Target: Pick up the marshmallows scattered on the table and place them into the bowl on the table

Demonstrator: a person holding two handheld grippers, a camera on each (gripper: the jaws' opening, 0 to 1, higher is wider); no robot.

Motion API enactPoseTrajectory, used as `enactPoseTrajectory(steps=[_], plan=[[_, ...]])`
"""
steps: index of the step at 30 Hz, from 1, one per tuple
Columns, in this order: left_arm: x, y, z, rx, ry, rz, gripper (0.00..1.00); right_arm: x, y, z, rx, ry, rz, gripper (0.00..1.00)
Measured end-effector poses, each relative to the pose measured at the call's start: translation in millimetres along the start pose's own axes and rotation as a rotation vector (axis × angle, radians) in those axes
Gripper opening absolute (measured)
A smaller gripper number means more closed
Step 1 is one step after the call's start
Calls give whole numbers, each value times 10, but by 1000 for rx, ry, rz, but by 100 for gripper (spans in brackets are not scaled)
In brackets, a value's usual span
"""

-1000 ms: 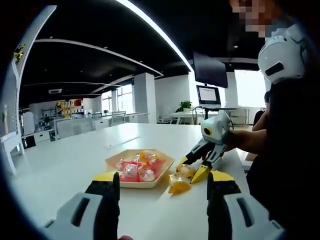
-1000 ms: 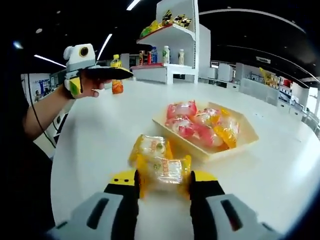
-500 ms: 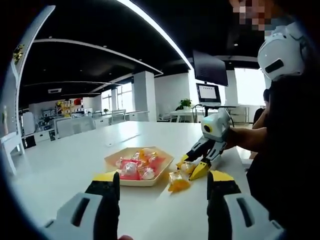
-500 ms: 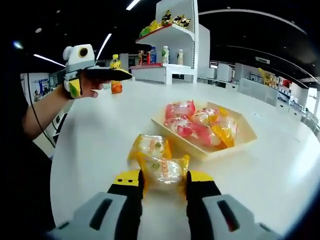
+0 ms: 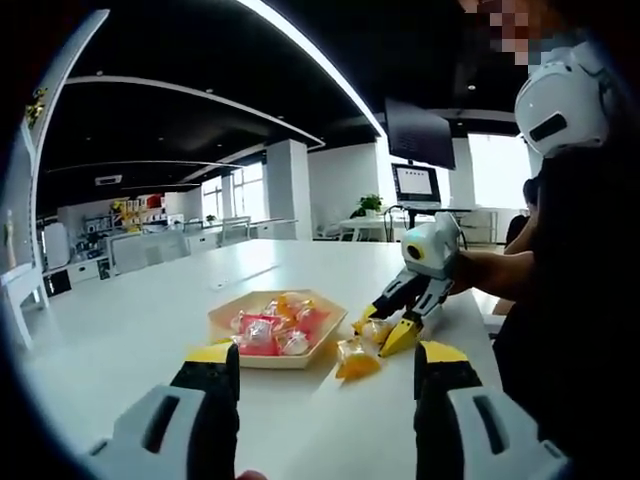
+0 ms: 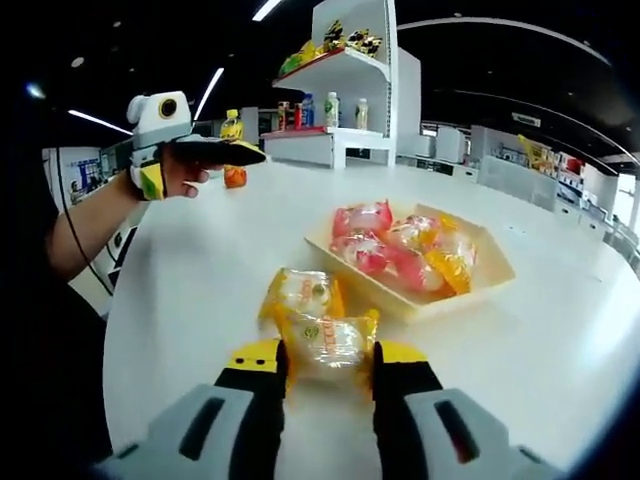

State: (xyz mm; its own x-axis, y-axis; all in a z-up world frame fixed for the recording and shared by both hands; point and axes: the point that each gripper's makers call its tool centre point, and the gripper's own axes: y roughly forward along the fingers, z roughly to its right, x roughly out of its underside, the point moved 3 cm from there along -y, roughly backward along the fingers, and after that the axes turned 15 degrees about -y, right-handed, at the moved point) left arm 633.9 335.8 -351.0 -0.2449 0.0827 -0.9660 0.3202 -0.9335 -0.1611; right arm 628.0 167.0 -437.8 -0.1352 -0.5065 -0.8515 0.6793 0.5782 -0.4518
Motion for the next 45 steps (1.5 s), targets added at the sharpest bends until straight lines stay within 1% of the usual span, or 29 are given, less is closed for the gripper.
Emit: enactPoseTrajectory(steps=[1, 11, 17, 18, 20, 23, 26, 36, 45], plan=[[3, 1, -1, -1, 2, -2, 69, 0, 0, -4, -2, -12, 1, 33], [-11, -4, 3, 1, 4, 0, 70, 4, -20, -4, -2, -19, -4, 33], [-10, -9, 1, 0, 4, -1, 70, -77, -74, 1, -5, -11, 22, 33], [-11, -8, 2, 1, 3, 0, 70, -95, -85, -2, -11, -5, 25, 33], [-12, -6, 8, 3, 6, -1, 70, -172, -104, -64, -59, 50, 65, 33], [-9, -4, 8, 4, 8, -4, 70, -228, -145, -41, -54, 56, 80, 33], [-4, -5, 2, 0, 12, -8, 70, -254, -157, -22, -42, 45, 78, 33], [7, -14, 11, 5, 14, -12, 70, -254, -160, 33, -11, 26, 77, 33], [29, -13, 20, 7, 14, -17, 70, -301, -188, 40, -3, 0, 102, 33]])
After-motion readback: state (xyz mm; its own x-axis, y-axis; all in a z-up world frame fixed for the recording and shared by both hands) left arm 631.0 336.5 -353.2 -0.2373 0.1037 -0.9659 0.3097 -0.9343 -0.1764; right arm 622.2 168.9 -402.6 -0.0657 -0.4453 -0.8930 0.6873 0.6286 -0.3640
